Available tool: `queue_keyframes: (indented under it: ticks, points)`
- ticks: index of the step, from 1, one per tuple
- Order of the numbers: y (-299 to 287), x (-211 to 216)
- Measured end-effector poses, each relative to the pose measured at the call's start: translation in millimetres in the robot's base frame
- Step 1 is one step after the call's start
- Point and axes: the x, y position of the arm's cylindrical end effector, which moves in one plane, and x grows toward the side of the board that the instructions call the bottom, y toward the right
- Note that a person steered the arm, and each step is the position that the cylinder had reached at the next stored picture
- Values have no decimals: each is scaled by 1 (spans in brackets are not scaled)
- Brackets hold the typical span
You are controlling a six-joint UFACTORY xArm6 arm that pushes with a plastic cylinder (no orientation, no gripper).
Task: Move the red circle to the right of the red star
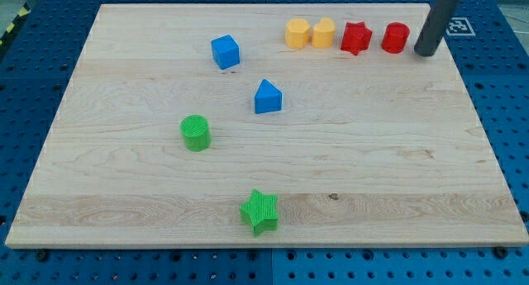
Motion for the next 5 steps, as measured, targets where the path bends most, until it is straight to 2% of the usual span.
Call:
queue_keyframes:
  ticks: [1,3,5]
  points:
    - [0,-18]
    - [-18,-8]
    - [-35,-15]
